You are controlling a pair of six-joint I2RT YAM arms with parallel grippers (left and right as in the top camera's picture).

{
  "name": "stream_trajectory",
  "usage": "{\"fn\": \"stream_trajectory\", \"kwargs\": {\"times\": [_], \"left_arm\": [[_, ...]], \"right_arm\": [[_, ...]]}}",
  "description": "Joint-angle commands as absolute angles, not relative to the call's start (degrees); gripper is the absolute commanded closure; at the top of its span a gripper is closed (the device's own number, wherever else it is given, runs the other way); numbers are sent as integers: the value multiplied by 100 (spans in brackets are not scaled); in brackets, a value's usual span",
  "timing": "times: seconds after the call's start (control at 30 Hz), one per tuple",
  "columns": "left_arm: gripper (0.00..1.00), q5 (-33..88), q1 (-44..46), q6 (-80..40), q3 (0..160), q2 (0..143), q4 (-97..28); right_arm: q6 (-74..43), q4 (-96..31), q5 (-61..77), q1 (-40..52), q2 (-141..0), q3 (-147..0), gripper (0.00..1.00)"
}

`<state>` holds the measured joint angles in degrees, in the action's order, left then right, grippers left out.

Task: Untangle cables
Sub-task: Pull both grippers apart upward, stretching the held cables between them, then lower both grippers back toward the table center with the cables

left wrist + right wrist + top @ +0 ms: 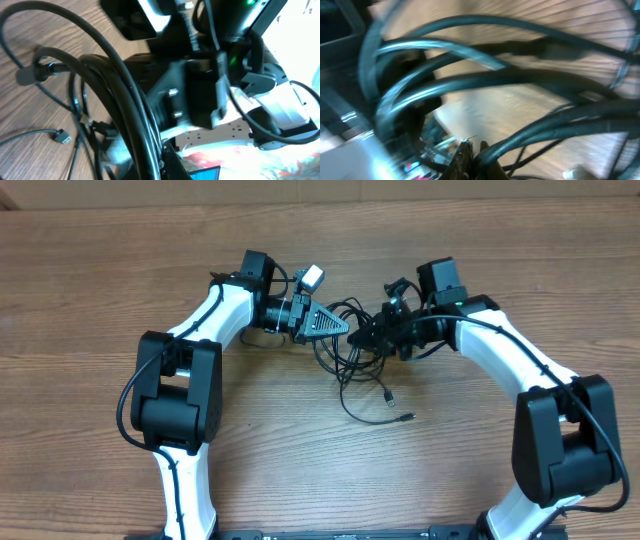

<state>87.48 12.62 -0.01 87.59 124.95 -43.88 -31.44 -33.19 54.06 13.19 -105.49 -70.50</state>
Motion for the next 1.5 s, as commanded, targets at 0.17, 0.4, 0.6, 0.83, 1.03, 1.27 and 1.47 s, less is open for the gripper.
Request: {"fn": "stream_trajectory", "kwargs": {"times": [0.17, 0.4, 0.6, 0.83, 1.03, 1.27, 1.47], "left_arm": [[96, 9008, 1127, 292, 8875, 12470, -4370], [96, 7839, 1127, 1059, 8877, 12210, -4984], [96, 5162, 1138, 1719, 8877, 11330, -5986], [96, 2357, 1221, 1118, 8877, 9559, -5588], [96, 958, 1431, 742, 8877, 8912, -5428], [96, 1009, 1452, 414, 8853, 9290, -5461], [96, 1011, 1767, 272, 8853, 9911, -5332]], "right_arm": [[-3004, -2626, 8512, 344, -10294, -7395, 96], [-3726, -1833, 8991, -320, -10049, -7397, 96], [-5736, 423, 8954, -554, -9679, -7397, 96], [-9448, 5094, 8554, -580, -9601, -7397, 96], [-10200, 6198, 8593, -823, -9614, -7389, 96], [-10173, 5787, 8792, -838, -9649, -7240, 96], [-9408, 4936, 8923, -670, -9837, -7231, 96]]}}
